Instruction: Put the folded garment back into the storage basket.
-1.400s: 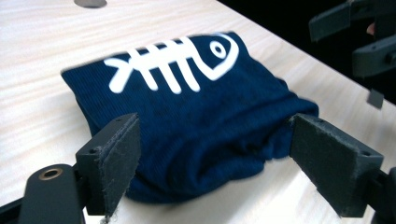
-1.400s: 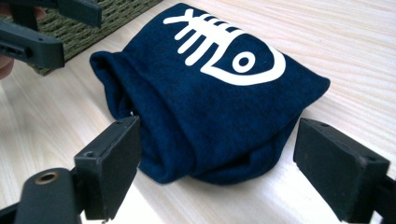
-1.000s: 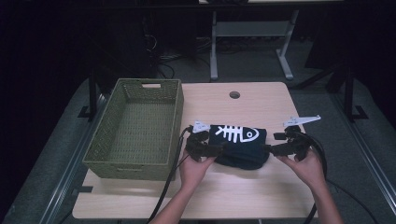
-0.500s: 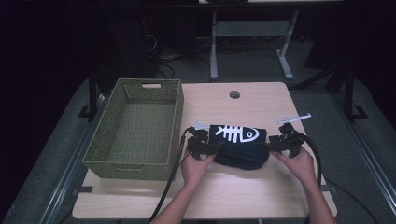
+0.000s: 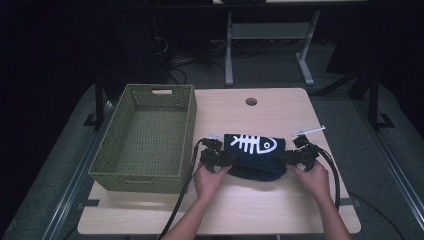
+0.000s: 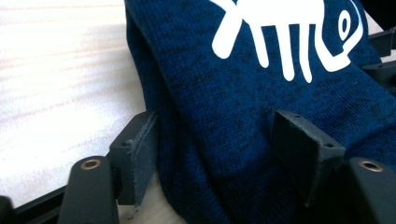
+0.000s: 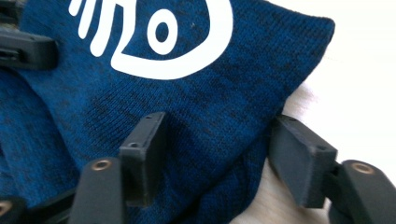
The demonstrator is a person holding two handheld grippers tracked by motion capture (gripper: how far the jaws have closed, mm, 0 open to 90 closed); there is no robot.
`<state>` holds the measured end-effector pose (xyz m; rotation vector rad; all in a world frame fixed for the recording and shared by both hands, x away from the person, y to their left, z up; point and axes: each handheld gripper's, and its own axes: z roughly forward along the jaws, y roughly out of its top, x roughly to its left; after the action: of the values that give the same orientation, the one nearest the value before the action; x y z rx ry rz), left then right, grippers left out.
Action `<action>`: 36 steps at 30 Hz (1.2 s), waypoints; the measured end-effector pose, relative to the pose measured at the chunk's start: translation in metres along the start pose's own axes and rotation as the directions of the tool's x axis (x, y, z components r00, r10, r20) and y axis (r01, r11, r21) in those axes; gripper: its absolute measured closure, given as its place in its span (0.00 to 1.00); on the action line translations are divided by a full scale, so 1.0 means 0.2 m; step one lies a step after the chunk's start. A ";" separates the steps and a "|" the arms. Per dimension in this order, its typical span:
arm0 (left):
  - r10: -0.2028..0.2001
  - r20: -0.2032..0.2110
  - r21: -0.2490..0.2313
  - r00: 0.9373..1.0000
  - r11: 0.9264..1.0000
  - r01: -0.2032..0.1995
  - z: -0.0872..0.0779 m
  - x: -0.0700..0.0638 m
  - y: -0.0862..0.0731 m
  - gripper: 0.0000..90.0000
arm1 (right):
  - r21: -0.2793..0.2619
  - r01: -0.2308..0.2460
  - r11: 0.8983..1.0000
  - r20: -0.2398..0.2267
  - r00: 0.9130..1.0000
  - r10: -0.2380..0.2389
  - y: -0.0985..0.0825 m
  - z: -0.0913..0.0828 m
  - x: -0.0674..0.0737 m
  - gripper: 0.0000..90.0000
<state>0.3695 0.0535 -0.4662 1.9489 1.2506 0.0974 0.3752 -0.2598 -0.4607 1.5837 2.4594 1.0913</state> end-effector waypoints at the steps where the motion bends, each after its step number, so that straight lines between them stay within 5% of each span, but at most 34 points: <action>1: -0.008 0.004 0.000 1.000 1.000 0.008 0.00 0.00 0.00 0.40 | 0.007 0.005 1.000 0.007 1.000 -0.005 0.00 0.00 0.01 0.44; 9: -0.037 0.039 0.000 0.999 0.999 0.037 0.01 0.01 -0.01 0.50 | 0.025 0.052 0.998 0.051 0.997 -0.053 0.00 0.02 0.06 0.55; 18: -0.040 0.053 -0.009 0.998 0.999 0.041 0.01 -0.01 -0.03 0.67 | 0.015 0.021 1.000 0.003 1.000 -0.021 -0.01 0.02 0.05 0.78; 23: -0.027 0.070 -0.011 0.997 1.000 0.028 -0.01 -0.03 -0.02 0.76 | 0.017 0.030 0.999 -0.008 1.000 -0.029 -0.02 -0.01 0.07 0.80; 36: -0.003 0.117 -0.025 0.993 1.000 0.006 -0.06 -0.07 0.00 0.78 | -0.028 0.037 0.999 -0.065 0.997 -0.038 -0.03 -0.16 0.10 0.81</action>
<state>0.3560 0.0492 -0.4528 1.9017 1.1717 -0.0039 0.3496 -0.2628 -0.4330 1.5120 2.4934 1.1839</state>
